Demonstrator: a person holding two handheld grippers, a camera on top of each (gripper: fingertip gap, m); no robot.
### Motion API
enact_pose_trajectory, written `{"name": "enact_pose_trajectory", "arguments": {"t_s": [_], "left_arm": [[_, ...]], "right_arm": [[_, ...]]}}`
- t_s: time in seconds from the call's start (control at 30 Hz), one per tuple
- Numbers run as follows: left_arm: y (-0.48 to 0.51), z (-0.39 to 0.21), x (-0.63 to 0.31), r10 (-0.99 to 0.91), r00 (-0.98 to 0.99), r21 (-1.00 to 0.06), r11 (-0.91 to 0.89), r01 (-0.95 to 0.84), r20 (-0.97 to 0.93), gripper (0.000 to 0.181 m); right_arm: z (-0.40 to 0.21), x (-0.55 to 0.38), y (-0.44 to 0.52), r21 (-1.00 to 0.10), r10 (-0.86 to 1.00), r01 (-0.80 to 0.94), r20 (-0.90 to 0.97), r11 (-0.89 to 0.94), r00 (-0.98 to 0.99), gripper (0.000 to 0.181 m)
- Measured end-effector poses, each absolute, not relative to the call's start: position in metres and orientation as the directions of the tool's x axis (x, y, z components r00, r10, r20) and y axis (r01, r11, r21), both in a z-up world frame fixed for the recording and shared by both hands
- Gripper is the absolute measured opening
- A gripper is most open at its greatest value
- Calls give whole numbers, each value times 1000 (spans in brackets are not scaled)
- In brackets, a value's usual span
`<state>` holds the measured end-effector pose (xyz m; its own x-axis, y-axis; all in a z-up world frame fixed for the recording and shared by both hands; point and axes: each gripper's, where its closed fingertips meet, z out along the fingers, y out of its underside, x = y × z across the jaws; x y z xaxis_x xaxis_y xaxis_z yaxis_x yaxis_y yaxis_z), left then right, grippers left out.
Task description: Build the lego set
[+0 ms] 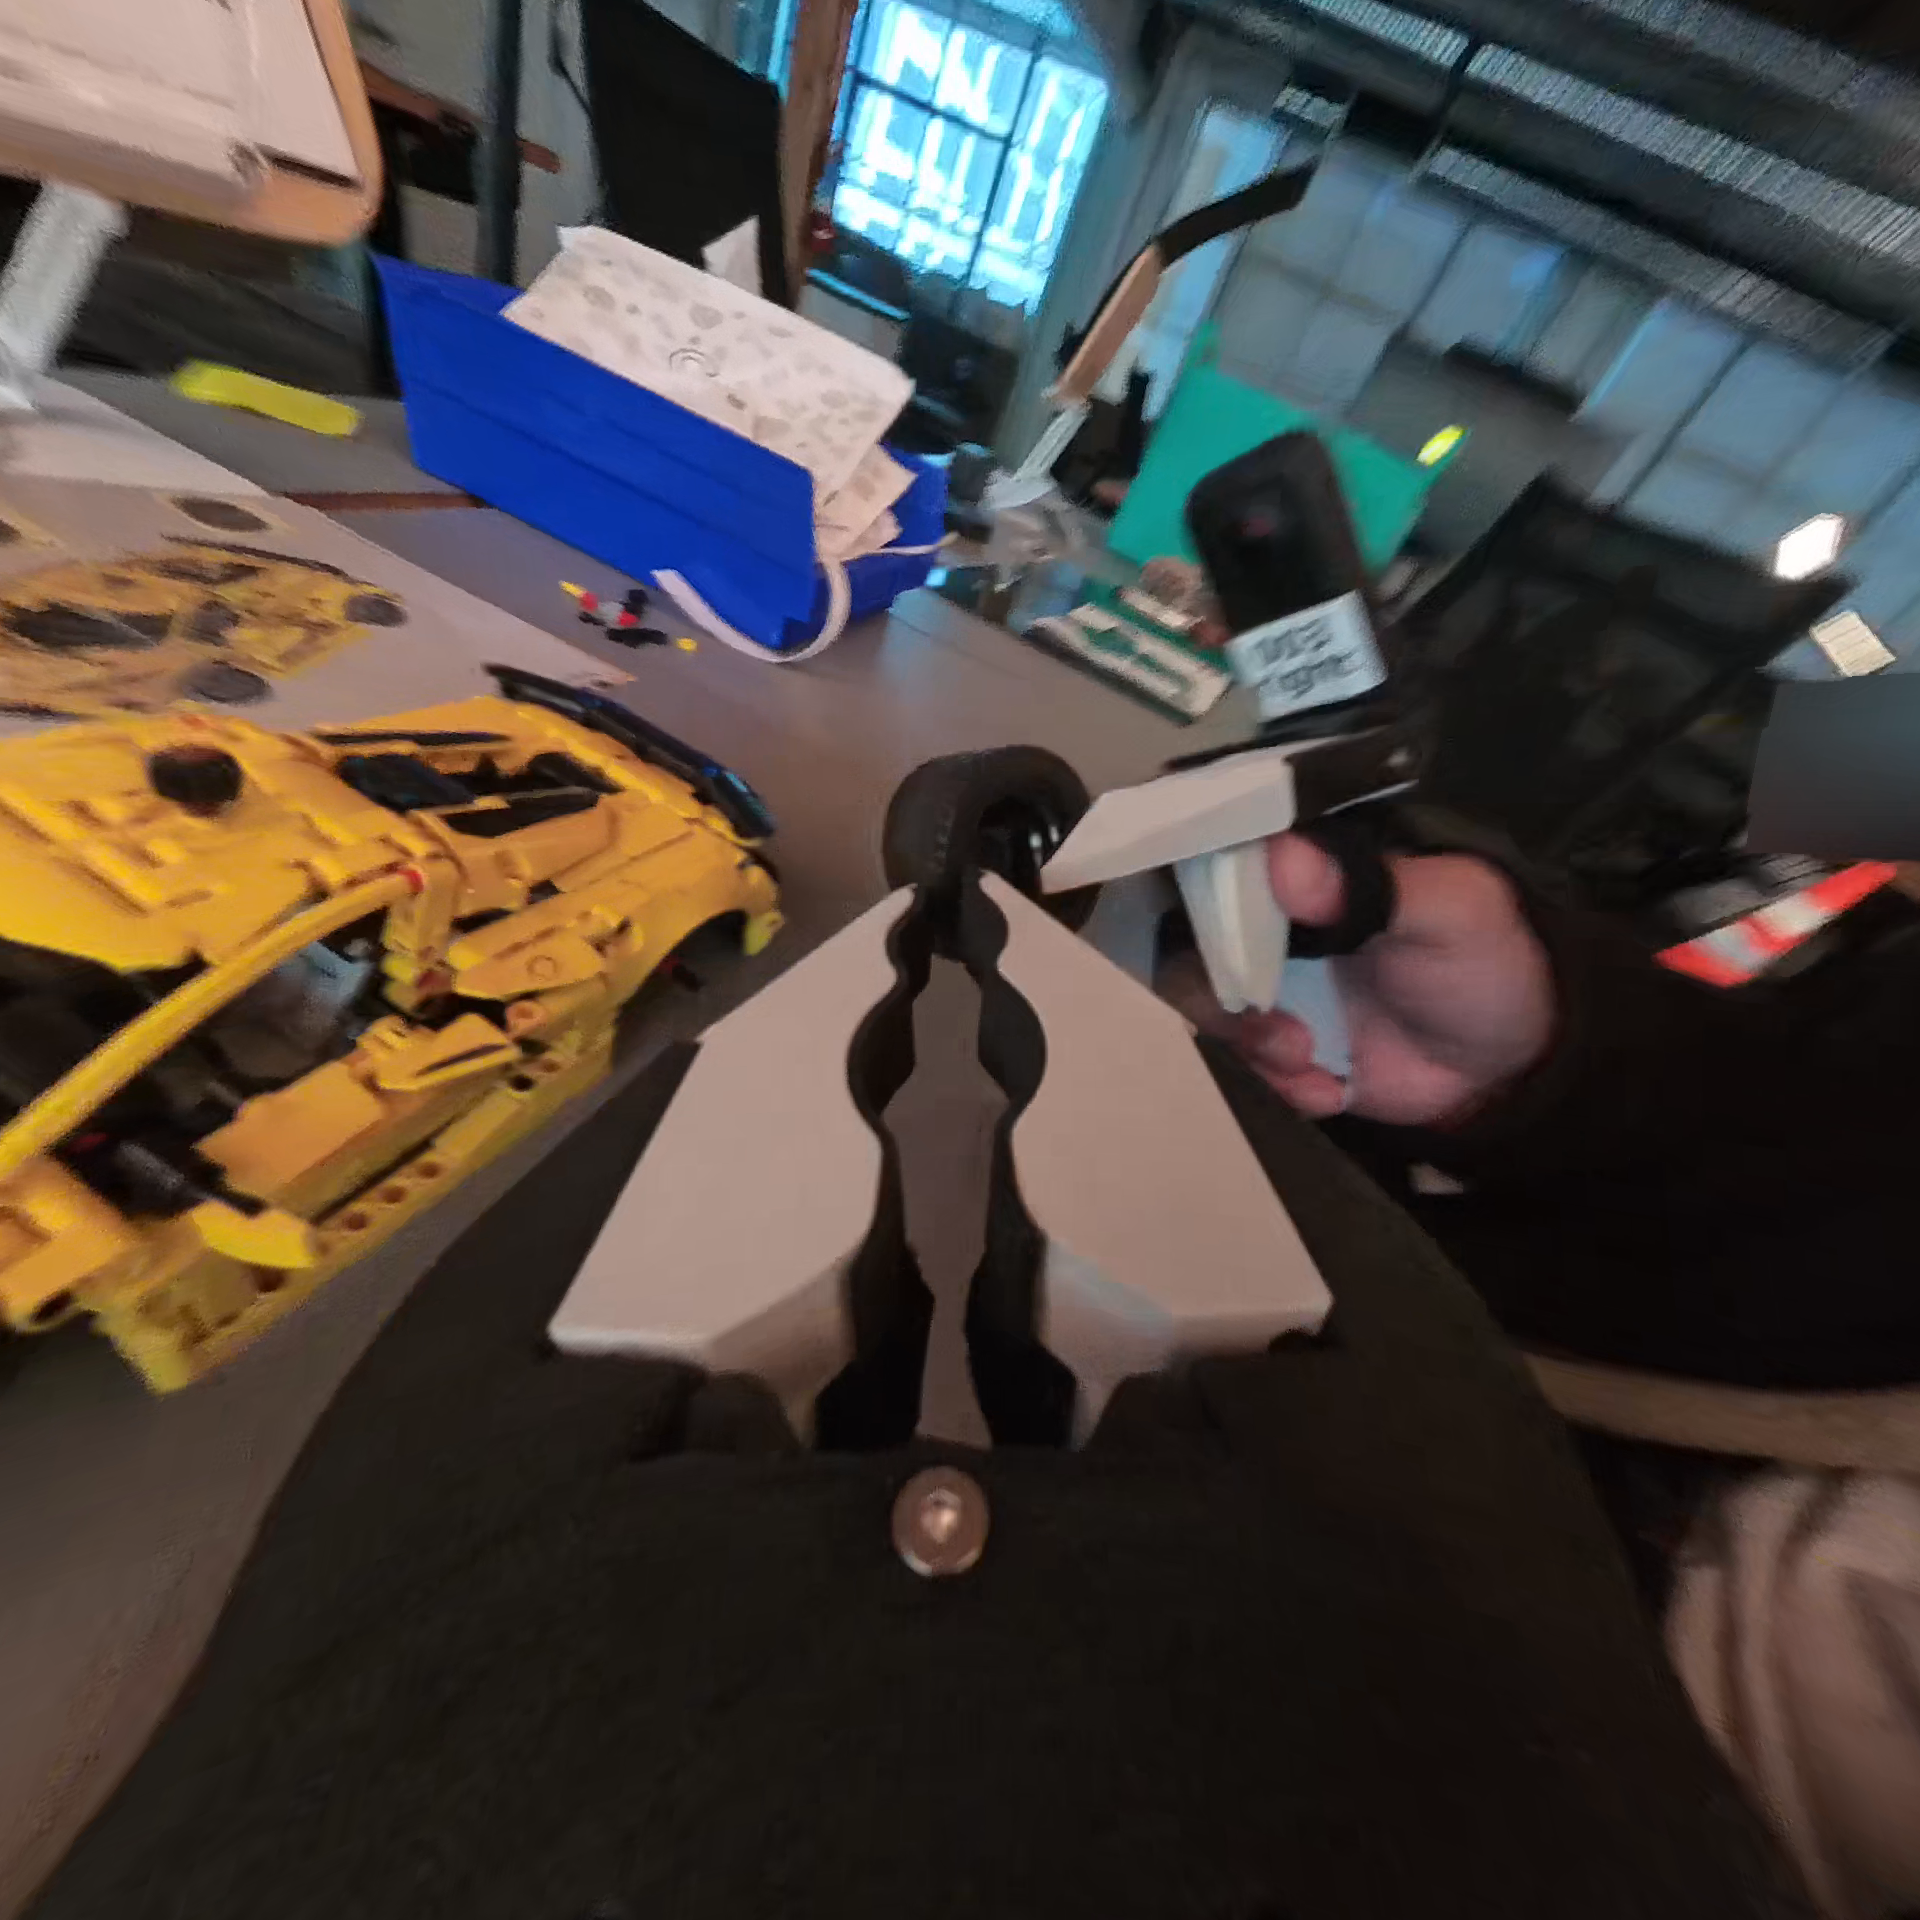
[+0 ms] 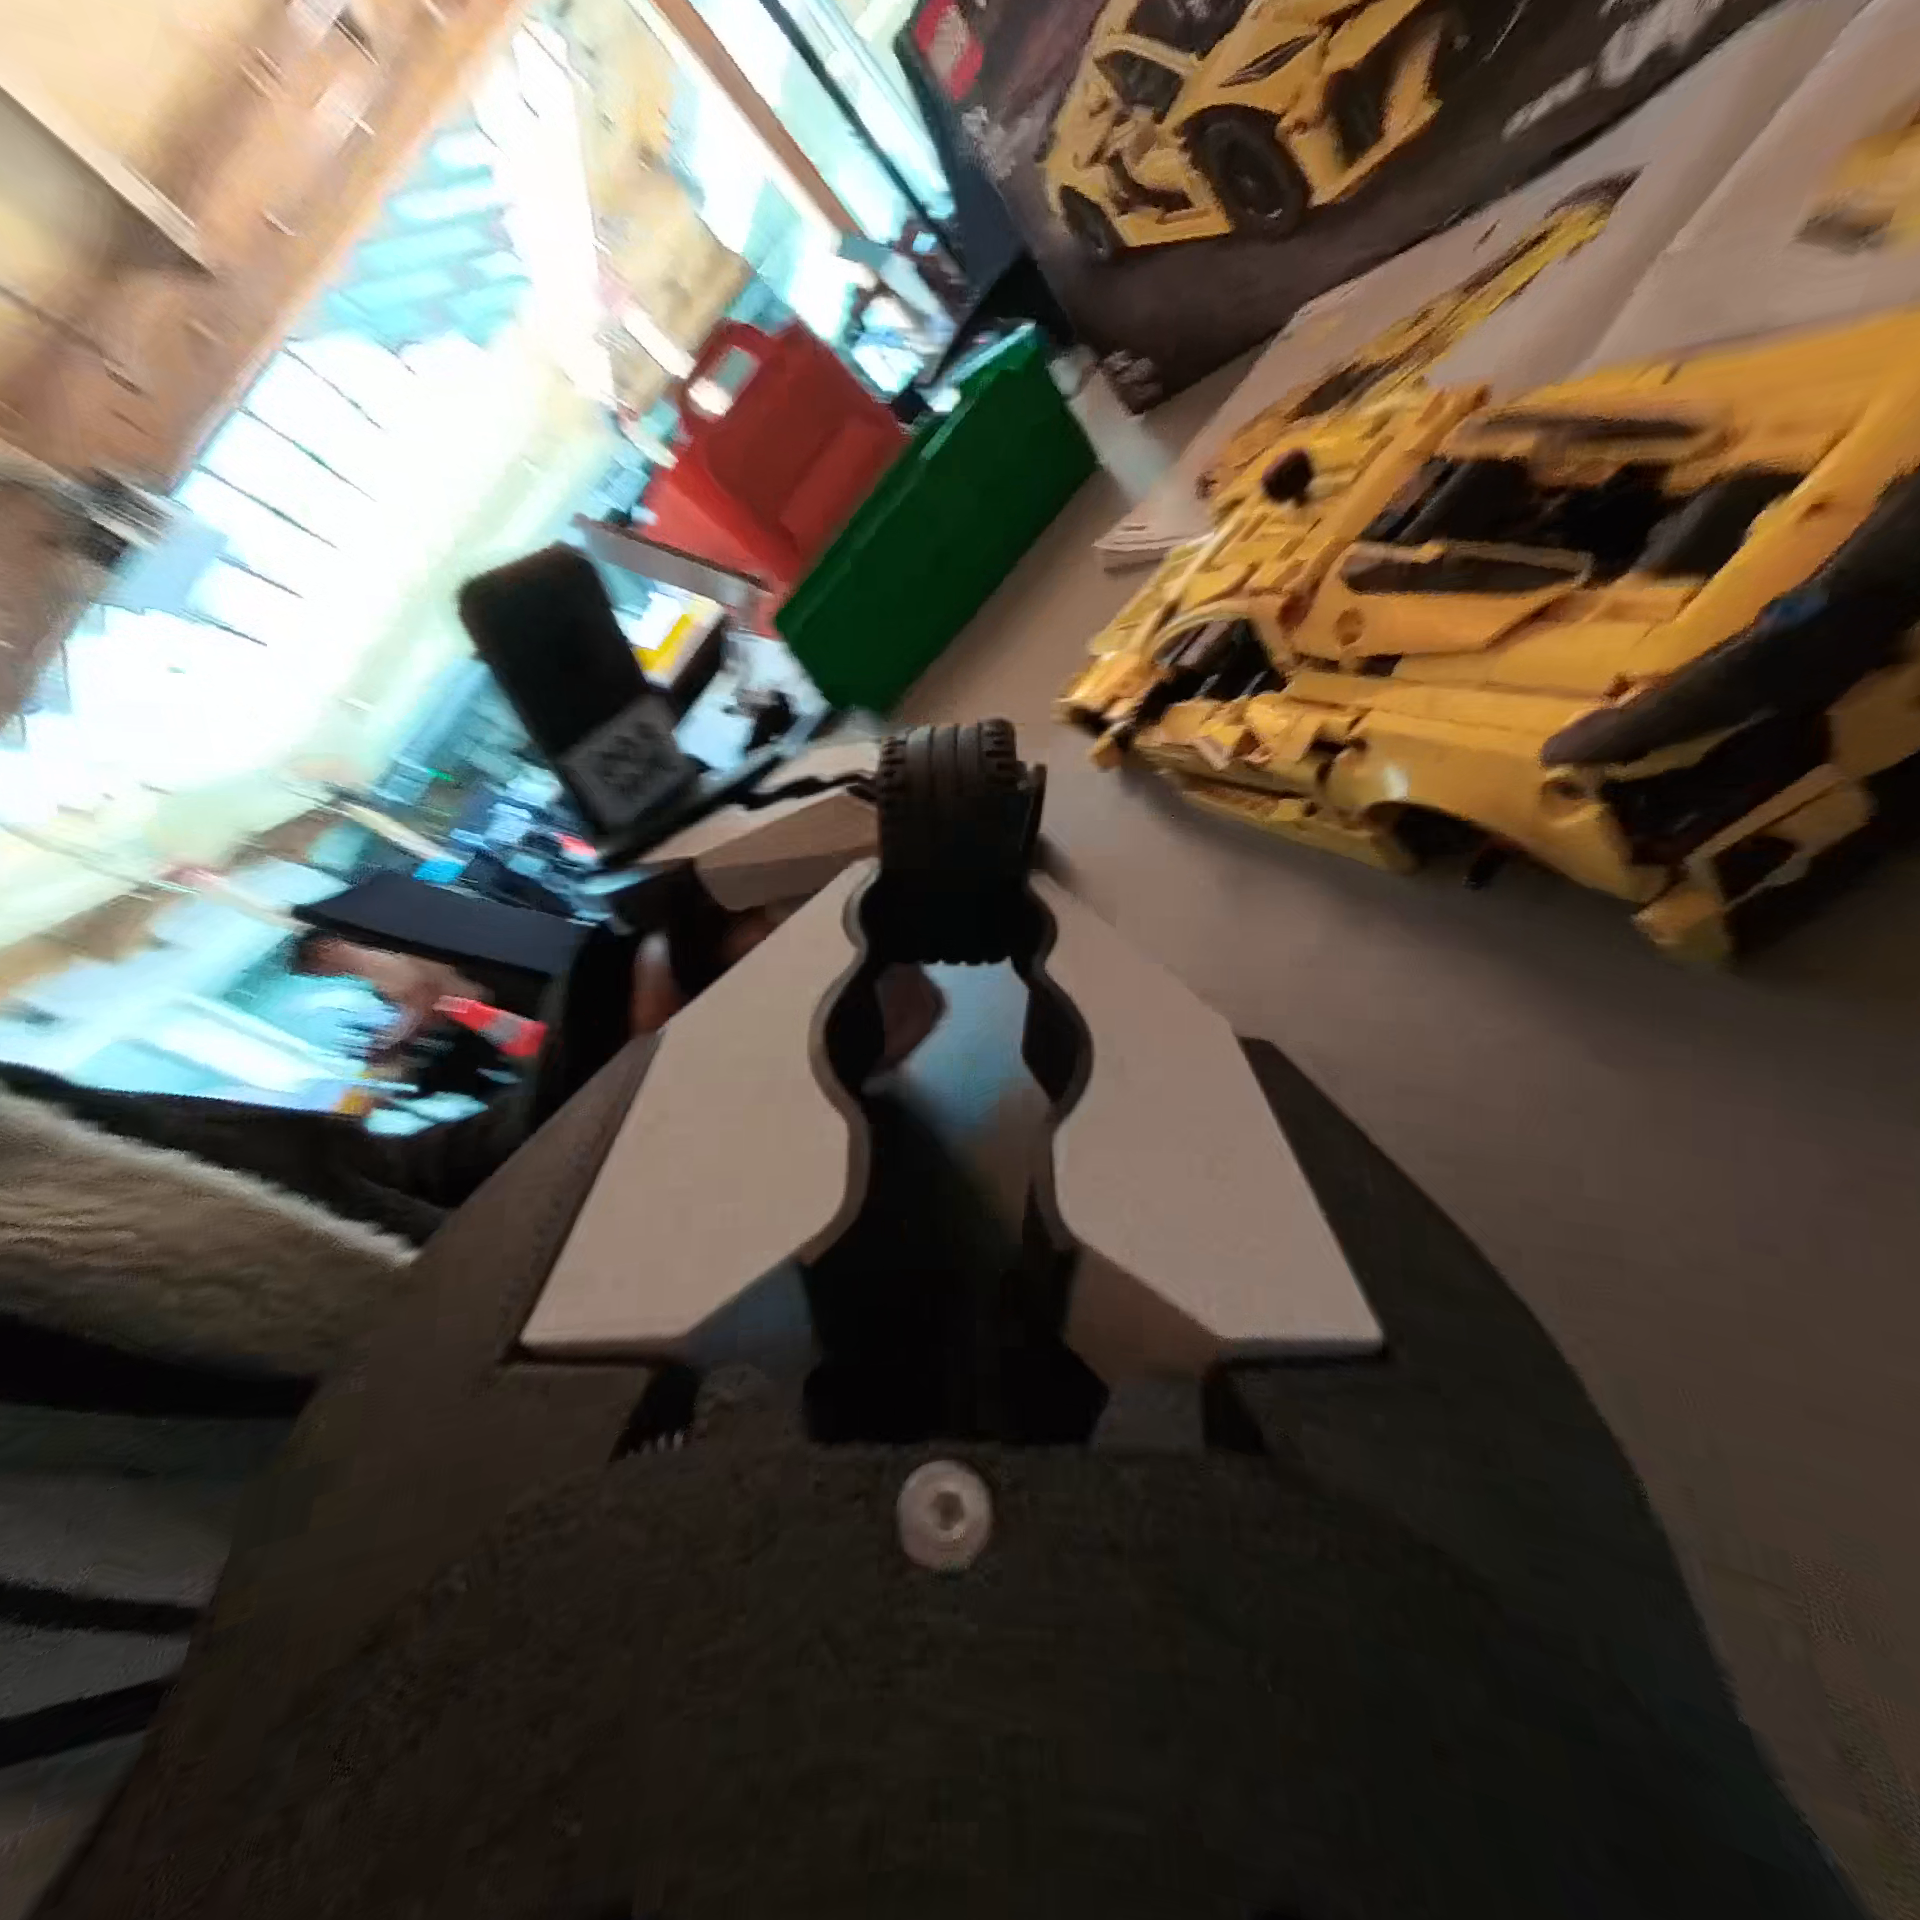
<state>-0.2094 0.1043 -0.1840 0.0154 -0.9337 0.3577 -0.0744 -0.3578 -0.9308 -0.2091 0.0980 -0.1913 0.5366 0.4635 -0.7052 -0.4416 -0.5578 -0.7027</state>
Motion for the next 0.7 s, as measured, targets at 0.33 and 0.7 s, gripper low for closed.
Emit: {"name": "enact_pose_trajectory", "arguments": {"t_s": [0.33, 0.7], "left_arm": [[113, -193, -205, -879, 82, -877, -475, -68, 469, 5], [105, -184, -206, -937, 105, -938, -341, -60, 334, 5]], "right_arm": [[-200, -206, 102, -725, 418, -423, -671, -543, 613, 21], [-188, -202, 98, -593, 436, -536, -805, -601, 402, 19]]}}
